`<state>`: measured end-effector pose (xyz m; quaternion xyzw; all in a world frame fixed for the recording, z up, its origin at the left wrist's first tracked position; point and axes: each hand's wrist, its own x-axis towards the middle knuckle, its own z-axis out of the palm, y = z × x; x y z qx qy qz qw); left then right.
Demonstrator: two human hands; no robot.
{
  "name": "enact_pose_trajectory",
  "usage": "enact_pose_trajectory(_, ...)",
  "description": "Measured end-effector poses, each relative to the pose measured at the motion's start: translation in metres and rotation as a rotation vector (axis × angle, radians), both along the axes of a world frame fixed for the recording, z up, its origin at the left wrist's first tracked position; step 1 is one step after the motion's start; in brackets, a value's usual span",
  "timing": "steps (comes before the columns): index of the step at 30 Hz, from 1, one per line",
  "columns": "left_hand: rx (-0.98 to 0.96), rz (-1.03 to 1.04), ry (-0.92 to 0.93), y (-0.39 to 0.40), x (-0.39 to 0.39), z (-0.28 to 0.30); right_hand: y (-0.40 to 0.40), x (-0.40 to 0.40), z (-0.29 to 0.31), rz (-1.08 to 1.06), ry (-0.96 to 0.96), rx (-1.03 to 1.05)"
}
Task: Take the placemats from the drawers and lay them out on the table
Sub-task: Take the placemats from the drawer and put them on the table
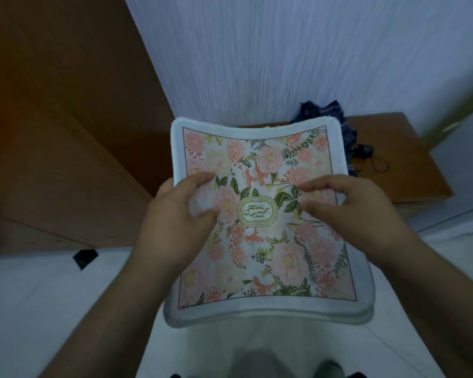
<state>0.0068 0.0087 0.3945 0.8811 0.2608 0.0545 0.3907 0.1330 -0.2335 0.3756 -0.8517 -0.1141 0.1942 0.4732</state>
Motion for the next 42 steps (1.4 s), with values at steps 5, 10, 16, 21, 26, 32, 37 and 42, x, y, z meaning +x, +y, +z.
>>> enact_pose_trajectory(5, -0.004, -0.002, -0.025, -0.009, -0.011, 0.131, -0.009, -0.010, 0.138, -0.010, -0.020, -0.012)
enact_pose_trajectory(10, 0.018, -0.020, -0.121, -0.008, -0.031, 0.257, -0.010, -0.027, 0.272, -0.021, -0.094, -0.008)
enact_pose_trajectory(16, -0.046, -0.076, -0.236, 0.001, -0.070, 0.376, -0.019, -0.068, 0.389, -0.040, -0.170, 0.066)
enact_pose_trajectory(21, -0.018, -0.119, -0.272, 0.008, -0.098, 0.413, -0.020, -0.098, 0.426, -0.029, -0.221, 0.119)
enact_pose_trajectory(26, -0.042, -0.085, -0.330, 0.004, -0.119, 0.427, -0.025, -0.118, 0.441, -0.012, -0.258, 0.161)
enact_pose_trajectory(32, -0.034, 0.005, -0.350, -0.016, -0.129, 0.437, -0.035, -0.106, 0.448, 0.080, -0.259, 0.184)
enact_pose_trajectory(37, -0.043, 0.154, -0.374, -0.042, -0.133, 0.437, -0.037, -0.074, 0.455, 0.231, -0.277, 0.178)
enact_pose_trajectory(42, 0.003, 0.341, -0.382, -0.066, -0.144, 0.431, -0.027, -0.047, 0.454, 0.395, -0.330, 0.190)
